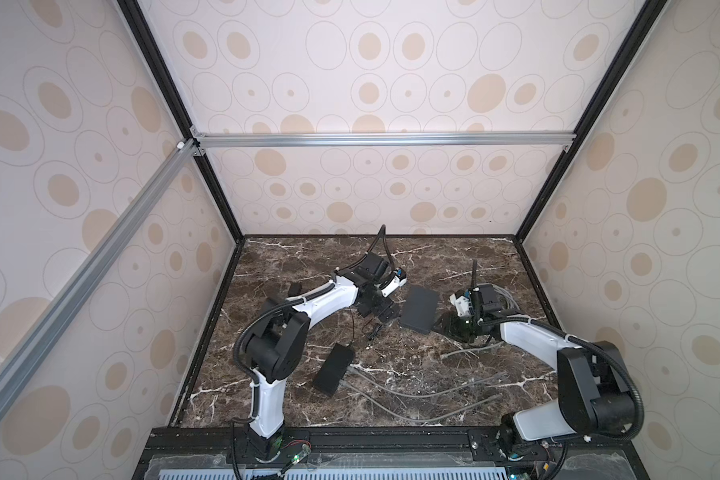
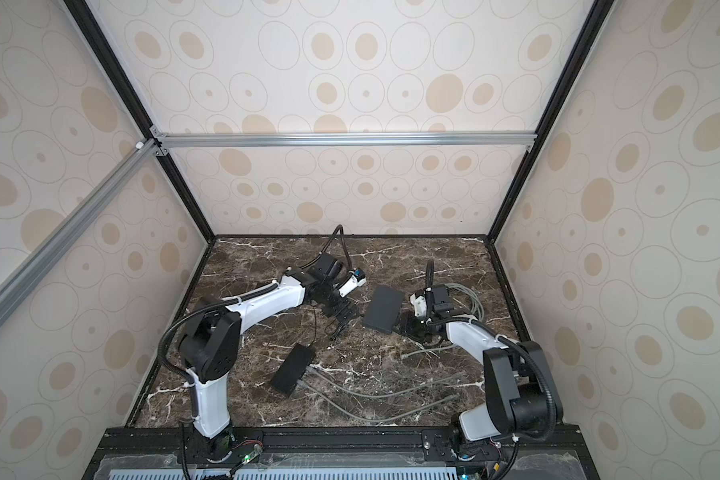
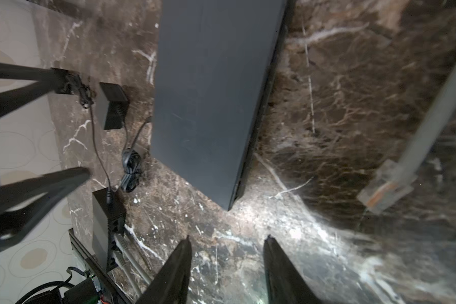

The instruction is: Insert the plug into the switch port

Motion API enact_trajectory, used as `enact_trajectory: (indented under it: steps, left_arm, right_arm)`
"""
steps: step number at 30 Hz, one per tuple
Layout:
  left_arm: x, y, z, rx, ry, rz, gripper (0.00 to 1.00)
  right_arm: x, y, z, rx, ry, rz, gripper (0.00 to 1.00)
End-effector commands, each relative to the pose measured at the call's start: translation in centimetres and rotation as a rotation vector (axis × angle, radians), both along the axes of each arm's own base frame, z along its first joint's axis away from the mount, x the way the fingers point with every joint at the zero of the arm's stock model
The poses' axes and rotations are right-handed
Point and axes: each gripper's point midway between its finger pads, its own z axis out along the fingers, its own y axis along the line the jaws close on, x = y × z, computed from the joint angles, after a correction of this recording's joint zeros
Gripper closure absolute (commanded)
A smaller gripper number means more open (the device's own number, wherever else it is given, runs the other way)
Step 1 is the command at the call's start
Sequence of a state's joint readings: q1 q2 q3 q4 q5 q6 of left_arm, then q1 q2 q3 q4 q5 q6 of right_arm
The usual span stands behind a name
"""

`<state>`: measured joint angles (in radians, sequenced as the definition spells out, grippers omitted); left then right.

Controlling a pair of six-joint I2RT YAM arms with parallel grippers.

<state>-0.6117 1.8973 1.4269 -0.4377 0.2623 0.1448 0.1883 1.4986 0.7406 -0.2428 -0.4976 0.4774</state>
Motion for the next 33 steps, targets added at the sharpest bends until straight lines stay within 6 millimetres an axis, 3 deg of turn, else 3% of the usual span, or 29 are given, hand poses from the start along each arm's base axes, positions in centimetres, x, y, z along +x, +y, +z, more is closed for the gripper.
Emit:
enact_trajectory:
  steps: [1, 3, 6, 8, 10, 14, 16, 23, 33]
  left_arm:
    - [0.3, 1.9, 0.9, -0.068, 0.014, 0.196, 0.02]
    - [-0.3, 3.4, 0.8, -0.055, 0.011, 0.265, 0.02]
    - [0.1, 7.3, 0.6, 0.074, -0.092, 0.391, 0.02]
    - [0.5, 8.6, -0.1, 0.116, -0.109, 0.41, 0.03]
    - [0.7, 8.9, -1.4, 0.144, -0.077, 0.401, 0.06]
    - [1.3, 8.6, -4.0, 0.191, -0.019, 0.361, 0.33]
    - [1.9, 8.6, -5.0, 0.208, 0.006, 0.356, 0.4]
    - [5.1, 8.9, -6.2, 0.237, 0.01, 0.374, 0.41]
    - [12.3, 10.7, -6.6, 0.182, 0.008, 0.47, 0.47]
  right_arm:
    - [1.6, -0.1, -0.3, -0.009, -0.02, -0.004, 0.52]
    - [1.8, -0.2, -1.0, -0.023, -0.006, -0.017, 0.52]
    - [2.1, -0.3, -1.7, -0.032, 0.005, -0.023, 0.52]
    - [2.2, -0.3, -1.9, -0.033, 0.006, -0.023, 0.52]
    - [2.3, -0.3, -1.9, -0.032, 0.005, -0.018, 0.52]
    - [2.5, -0.4, -1.8, -0.042, -0.002, -0.013, 0.52]
    - [2.6, -0.4, -1.7, -0.051, -0.003, -0.009, 0.52]
    - [3.3, -0.4, -1.4, -0.06, -0.009, -0.003, 0.52]
    - [5.0, 0.0, -2.0, -0.055, 0.001, -0.003, 0.49]
